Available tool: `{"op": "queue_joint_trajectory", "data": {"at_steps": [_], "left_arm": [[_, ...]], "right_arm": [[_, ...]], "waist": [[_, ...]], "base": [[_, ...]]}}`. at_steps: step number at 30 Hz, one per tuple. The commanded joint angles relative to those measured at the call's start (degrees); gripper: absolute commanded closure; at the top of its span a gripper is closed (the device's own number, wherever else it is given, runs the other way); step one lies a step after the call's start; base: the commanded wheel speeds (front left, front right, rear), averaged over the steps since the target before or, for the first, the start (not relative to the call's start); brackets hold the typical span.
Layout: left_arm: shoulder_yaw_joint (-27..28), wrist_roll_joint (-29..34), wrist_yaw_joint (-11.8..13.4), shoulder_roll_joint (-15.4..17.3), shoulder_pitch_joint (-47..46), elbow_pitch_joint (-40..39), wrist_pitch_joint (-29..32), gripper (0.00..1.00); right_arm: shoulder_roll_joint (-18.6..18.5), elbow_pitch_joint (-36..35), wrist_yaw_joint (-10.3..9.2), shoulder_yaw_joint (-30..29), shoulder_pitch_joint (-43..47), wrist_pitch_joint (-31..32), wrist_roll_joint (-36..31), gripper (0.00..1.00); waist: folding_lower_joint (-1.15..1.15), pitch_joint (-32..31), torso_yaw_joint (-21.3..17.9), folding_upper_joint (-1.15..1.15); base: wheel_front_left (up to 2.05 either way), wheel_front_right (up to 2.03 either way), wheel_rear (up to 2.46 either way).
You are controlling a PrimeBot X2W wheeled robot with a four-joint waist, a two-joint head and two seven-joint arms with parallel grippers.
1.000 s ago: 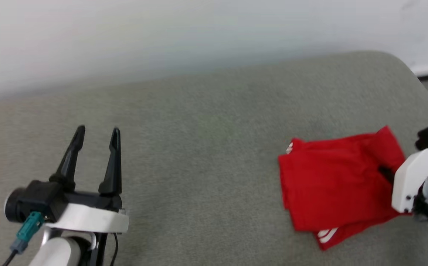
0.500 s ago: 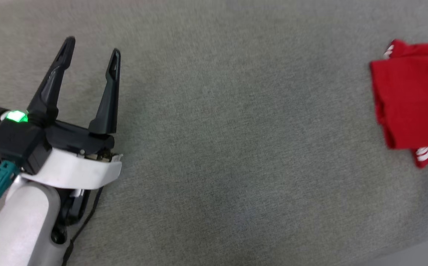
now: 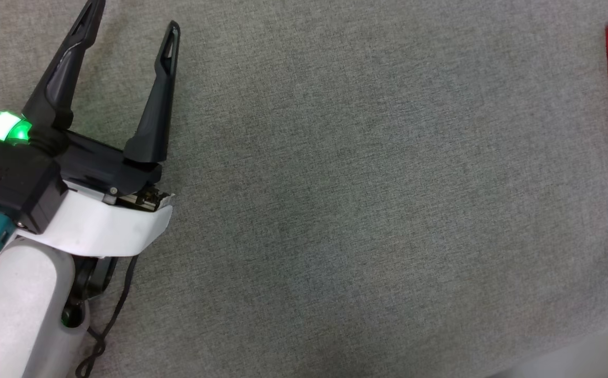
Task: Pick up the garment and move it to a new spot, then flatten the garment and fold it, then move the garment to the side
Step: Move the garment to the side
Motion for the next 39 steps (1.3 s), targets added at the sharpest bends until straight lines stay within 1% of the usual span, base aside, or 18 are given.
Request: {"op": "queue_joint_trajectory", "data": {"at_steps": [1,3,4,7,11,13,18,22,24,25,29,34,39], "left_arm": [[-0.15,0.08,-0.19,-0.14,-0.61,0.00,-0.45,0.00],[-0.22,-0.07,-0.16,-0.32,-0.42,0.31,-0.73,0.00],[-0.32,-0.32,-0.06,-0.66,0.23,1.08,-1.32,0.00],[-0.46,-0.75,0.07,-0.99,1.01,2.10,-1.94,0.00],[-1.11,-1.73,0.59,-2.79,3.18,4.64,-4.21,0.00],[-1.51,-2.25,0.81,-3.51,4.64,6.02,-5.16,0.00],[-2.07,-3.72,1.55,-5.09,9.38,9.36,-6.84,0.00],[-2.11,-5.08,2.33,-6.37,13.18,11.44,-7.55,0.00],[-2.17,-5.57,2.74,-7.01,14.91,12.33,-8.03,0.00],[-1.95,-5.91,3.13,-7.26,15.95,12.63,-8.14,0.00],[-1.31,-6.93,4.27,-7.98,19.59,13.68,-8.57,0.00],[-0.09,-8.12,5.80,-7.98,23.96,14.32,-8.80,0.00],[0.47,-9.03,6.30,-7.75,26.75,15.63,-8.90,0.00]], "right_arm": [[0.22,1.41,-0.05,-1.04,-1.25,-1.66,-1.62,0.00],[0.12,2.13,-0.05,-1.54,-1.22,-2.53,-2.20,0.00],[-0.11,3.05,-0.04,-2.43,-1.23,-4.64,-3.37,0.00],[-0.53,4.16,-0.05,-2.89,-1.03,-5.90,-3.84,0.00],[-2.78,4.86,-0.05,-3.14,1.66,-8.13,-4.20,0.00],[-3.66,4.68,-0.04,-2.93,3.04,-8.84,-3.21,0.00],[-6.36,3.63,-0.04,-0.24,8.62,-9.96,-0.09,0.00],[-6.94,1.44,-0.05,3.96,14.74,-11.39,3.72,0.00],[-6.72,0.28,-0.05,5.72,17.94,-12.51,5.51,0.00],[-6.19,-0.39,-0.05,6.32,19.12,-13.05,7.08,0.00],[-4.40,-2.99,-0.04,9.45,23.81,-14.96,9.95,0.00],[-0.25,-7.82,-0.05,14.31,28.44,-16.83,11.33,0.00],[3.94,-13.83,-0.05,18.28,33.30,-18.63,12.01,0.00]], "waist": [[-0.01,-0.33,0.12,0.00],[-0.01,-0.67,0.19,0.00],[-0.01,-1.74,0.27,0.00],[-0.01,-3.35,0.35,0.00],[-0.01,-7.99,1.72,0.00],[-0.01,-10.61,2.62,0.00],[-0.01,-17.65,4.88,0.00],[-0.01,-22.73,7.18,0.00],[-0.01,-25.26,8.53,0.00],[-0.01,-26.30,9.06,0.00],[-0.01,-30.08,11.12,0.00],[-0.01,-33.97,13.40,0.00],[-0.01,-37.02,16.30,0.00]], "base": [[0.00,0.00,0.00],[0.00,0.00,0.00],[0.00,0.00,0.00],[0.00,0.00,0.00],[0.00,0.00,0.00],[0.00,0.00,0.00],[0.00,0.00,0.00],[0.00,0.00,0.00],[0.00,0.00,0.00],[0.00,0.00,0.00],[0.00,0.00,0.00],[0.00,0.00,0.00],[0.00,0.00,0.00]]}}
